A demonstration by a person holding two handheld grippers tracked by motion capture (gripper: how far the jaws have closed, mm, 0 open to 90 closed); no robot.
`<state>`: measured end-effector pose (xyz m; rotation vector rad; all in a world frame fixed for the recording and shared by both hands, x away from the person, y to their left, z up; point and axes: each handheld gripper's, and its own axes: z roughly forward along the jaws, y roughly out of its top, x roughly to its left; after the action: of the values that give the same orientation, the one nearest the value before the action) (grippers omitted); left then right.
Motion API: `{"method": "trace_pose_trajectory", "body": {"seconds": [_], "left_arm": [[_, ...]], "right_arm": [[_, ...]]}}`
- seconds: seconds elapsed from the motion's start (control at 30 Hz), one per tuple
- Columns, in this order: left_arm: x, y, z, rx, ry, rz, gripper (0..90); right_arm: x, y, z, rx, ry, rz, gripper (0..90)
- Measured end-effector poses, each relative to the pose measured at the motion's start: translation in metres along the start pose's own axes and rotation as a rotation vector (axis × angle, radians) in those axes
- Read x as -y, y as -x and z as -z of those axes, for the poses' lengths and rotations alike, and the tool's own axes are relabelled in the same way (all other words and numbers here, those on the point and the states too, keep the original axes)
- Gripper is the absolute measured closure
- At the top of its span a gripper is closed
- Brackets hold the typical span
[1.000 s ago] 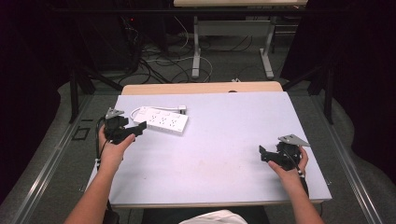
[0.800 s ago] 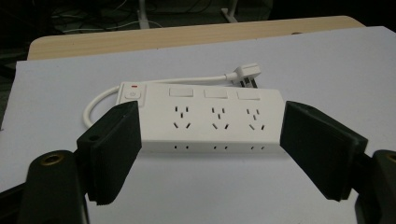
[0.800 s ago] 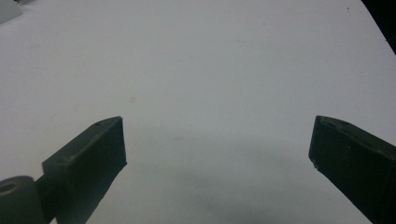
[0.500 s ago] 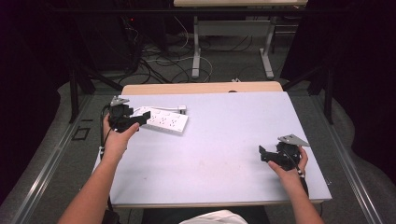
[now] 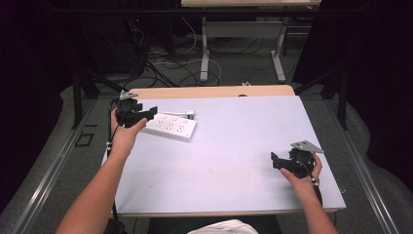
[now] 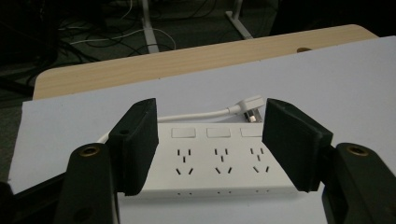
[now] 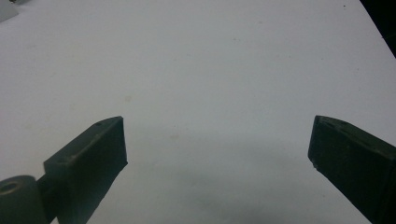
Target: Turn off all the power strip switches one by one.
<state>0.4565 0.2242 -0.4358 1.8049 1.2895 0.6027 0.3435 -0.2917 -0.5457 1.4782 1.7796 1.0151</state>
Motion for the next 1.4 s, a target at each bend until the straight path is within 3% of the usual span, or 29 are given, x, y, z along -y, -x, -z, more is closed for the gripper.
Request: {"method": "trace_pose_trajectory", "body": {"seconds": [0.17, 0.37, 0.47, 0.5, 0.57, 0.6, 0.63, 0.7, 0.83, 1.03, 1.13, 1.27, 1.4], "left_arm": [[-0.011, 0.001, -0.007, -0.013, -0.012, -0.060, 38.0], [-0.020, 0.002, -0.018, -0.020, -0.006, -0.065, 37.9], [-0.025, 0.001, -0.022, -0.005, -0.026, -0.067, 41.1], [-0.026, -0.001, -0.025, 0.022, -0.035, -0.047, 41.6], [-0.025, -0.003, -0.030, 0.084, -0.071, 0.085, 41.0], [-0.026, -0.004, -0.032, 0.138, -0.086, 0.116, 46.2], [-0.026, -0.004, -0.035, 0.148, -0.082, 0.113, 56.7], [-0.025, -0.002, -0.041, 0.098, -0.087, 0.081, 57.6], [-0.025, -0.005, -0.053, 0.063, -0.143, 0.070, 57.5], [-0.029, -0.012, -0.064, -0.016, -0.164, 0.064, 56.0], [-0.031, -0.016, -0.068, -0.058, -0.155, 0.019, 54.2], [-0.032, -0.022, -0.075, -0.084, -0.146, -0.002, 53.7], [-0.032, -0.027, -0.080, -0.103, -0.160, 0.002, 56.8]], "right_arm": [[0.001, 0.001, -0.001, -0.002, -0.003, 0.003, 3.9], [0.001, 0.000, -0.001, -0.008, -0.015, -0.003, 3.9], [0.001, -0.001, -0.001, -0.004, -0.016, -0.005, 3.9], [0.002, -0.001, -0.002, 0.000, -0.008, -0.006, 3.9], [0.001, -0.001, -0.001, -0.003, -0.017, 0.003, 3.9], [0.002, -0.001, -0.001, -0.006, -0.014, 0.002, 4.0], [0.002, -0.001, -0.001, -0.007, -0.014, 0.002, 4.1], [0.002, -0.001, -0.001, -0.004, -0.013, 0.004, 4.1], [0.003, -0.001, -0.002, -0.008, -0.020, -0.001, 4.3], [0.003, -0.002, -0.004, -0.007, -0.027, 0.001, 4.4], [0.003, -0.002, -0.004, -0.007, -0.023, 0.007, 4.4], [0.003, -0.002, -0.004, -0.011, -0.023, 0.009, 4.4], [0.003, -0.004, -0.005, -0.003, -0.019, 0.003, 4.4]]}}
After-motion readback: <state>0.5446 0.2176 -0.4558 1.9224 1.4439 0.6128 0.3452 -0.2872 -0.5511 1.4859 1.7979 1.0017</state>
